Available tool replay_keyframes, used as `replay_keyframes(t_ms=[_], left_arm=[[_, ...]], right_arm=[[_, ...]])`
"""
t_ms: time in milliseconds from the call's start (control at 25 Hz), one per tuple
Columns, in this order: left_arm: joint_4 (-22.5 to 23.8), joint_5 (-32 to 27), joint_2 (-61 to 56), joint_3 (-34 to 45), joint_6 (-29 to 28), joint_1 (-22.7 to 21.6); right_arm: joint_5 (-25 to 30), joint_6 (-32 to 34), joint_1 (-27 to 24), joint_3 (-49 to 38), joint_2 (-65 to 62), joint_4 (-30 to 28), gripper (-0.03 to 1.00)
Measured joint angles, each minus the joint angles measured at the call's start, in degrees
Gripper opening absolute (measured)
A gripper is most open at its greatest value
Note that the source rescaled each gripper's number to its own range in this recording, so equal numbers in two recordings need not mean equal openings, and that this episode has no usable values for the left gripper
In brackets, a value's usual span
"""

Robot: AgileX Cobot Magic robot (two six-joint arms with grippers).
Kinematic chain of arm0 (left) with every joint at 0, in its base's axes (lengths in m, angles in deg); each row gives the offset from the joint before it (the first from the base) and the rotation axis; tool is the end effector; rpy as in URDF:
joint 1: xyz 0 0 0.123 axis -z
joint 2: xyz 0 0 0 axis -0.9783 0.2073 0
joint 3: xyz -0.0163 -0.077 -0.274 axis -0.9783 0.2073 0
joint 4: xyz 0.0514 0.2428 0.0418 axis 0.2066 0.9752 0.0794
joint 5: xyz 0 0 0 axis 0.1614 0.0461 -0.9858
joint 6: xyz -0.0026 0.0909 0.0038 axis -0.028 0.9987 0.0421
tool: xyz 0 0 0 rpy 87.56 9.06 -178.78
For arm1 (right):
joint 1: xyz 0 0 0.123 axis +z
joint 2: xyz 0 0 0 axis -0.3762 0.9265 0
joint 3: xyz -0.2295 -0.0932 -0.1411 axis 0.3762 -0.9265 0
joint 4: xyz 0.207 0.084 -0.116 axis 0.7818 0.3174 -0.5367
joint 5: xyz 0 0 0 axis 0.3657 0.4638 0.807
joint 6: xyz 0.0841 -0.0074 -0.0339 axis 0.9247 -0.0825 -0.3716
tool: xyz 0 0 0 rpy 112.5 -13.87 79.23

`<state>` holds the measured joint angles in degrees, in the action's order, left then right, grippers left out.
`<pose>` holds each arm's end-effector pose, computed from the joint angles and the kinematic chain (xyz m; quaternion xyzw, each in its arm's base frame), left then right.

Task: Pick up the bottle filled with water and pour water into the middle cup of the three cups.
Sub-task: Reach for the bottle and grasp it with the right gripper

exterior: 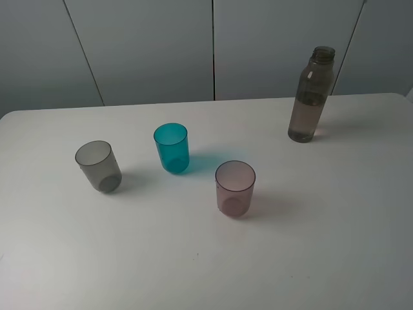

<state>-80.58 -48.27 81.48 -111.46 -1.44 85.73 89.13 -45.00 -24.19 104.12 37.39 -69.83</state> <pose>-0.0076 0.0023 0.2785 0.0483 0.8533 -0.0323 0.5182 -0.0077 0.0047 0.2772 0.0109 0.8591 0.0167 0.5114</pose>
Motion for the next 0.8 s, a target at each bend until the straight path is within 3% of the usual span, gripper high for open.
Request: replay_keyframes(t_ms=[800], left_arm=[[0.0, 0.0, 0.0, 0.0, 0.0, 0.0]], right_arm=[[0.0, 0.0, 0.0, 0.0, 0.0, 0.4, 0.97]])
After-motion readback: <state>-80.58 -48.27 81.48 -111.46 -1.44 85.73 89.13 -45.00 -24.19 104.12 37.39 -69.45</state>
